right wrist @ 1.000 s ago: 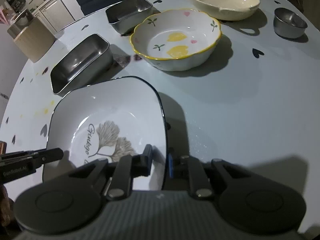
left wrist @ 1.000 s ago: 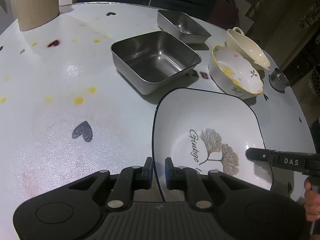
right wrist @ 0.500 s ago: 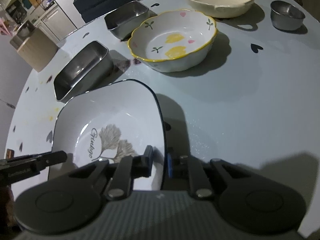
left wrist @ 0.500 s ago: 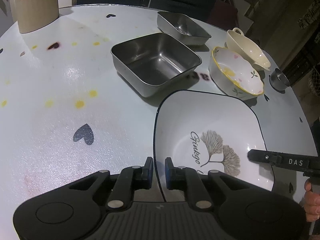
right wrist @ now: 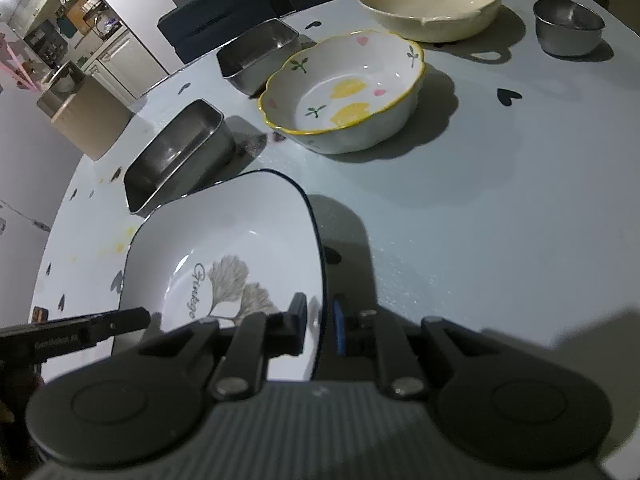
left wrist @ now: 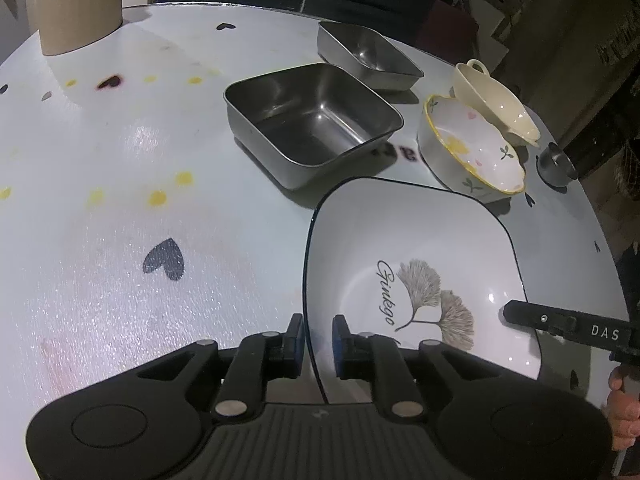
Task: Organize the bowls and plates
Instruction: 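Lower the white plate onto the table and open both grippers, then move both grippers toward the cream two-handled bowl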
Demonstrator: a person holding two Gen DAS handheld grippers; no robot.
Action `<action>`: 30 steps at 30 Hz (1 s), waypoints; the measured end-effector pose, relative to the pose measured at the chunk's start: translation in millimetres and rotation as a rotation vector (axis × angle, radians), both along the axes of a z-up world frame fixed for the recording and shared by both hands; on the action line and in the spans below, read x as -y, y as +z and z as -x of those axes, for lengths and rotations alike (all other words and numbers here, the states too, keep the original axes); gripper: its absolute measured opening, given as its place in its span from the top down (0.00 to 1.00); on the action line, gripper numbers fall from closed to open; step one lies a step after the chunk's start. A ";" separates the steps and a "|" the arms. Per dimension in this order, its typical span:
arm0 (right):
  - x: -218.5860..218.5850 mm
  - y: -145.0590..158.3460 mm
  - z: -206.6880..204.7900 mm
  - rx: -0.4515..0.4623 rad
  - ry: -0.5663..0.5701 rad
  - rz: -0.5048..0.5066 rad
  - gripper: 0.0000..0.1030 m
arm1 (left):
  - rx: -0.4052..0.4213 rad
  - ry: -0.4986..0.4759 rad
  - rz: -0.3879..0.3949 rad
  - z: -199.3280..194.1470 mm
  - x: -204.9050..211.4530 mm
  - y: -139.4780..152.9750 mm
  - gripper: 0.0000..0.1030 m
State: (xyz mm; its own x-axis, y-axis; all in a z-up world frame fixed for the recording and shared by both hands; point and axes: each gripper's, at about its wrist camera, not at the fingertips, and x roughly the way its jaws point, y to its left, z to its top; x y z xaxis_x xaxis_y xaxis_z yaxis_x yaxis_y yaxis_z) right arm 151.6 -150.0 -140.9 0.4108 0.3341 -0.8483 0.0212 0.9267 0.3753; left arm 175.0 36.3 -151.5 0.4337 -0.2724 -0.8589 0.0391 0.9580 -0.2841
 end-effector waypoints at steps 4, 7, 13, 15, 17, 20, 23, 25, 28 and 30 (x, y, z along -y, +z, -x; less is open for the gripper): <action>2.1 2.6 4.5 0.018 0.012 0.003 0.80 | 0.002 -0.004 0.019 5.0 2.0 2.1 0.67; 2.9 3.4 7.7 0.023 0.023 0.000 0.74 | 0.002 -0.016 0.016 8.9 4.9 3.2 0.60; 4.1 8.4 16.8 0.060 0.053 -0.006 0.44 | 0.028 0.001 0.008 19.2 7.8 10.4 0.14; 6.0 12.4 19.9 0.073 0.044 -0.002 0.33 | 0.037 0.007 0.005 22.2 8.3 14.2 0.10; 9.1 18.2 22.7 0.091 0.031 -0.001 0.20 | 0.050 0.020 0.004 24.2 8.5 19.0 0.04; 13.9 28.5 26.2 0.137 0.013 0.005 0.00 | 0.078 0.046 0.014 25.4 9.6 31.0 0.00; 20.3 41.6 30.2 0.197 -0.011 0.029 0.00 | 0.127 0.040 0.007 26.4 16.6 49.1 0.00; 26.9 51.3 31.0 0.234 -0.029 0.022 0.00 | 0.177 0.025 0.007 28.1 23.8 62.6 0.00; 40.8 68.7 30.1 0.306 -0.077 0.003 0.00 | 0.254 -0.005 0.007 25.5 35.9 83.3 0.00; 50.7 77.5 25.3 0.338 -0.119 -0.012 0.00 | 0.304 -0.045 -0.005 19.3 47.7 97.3 0.00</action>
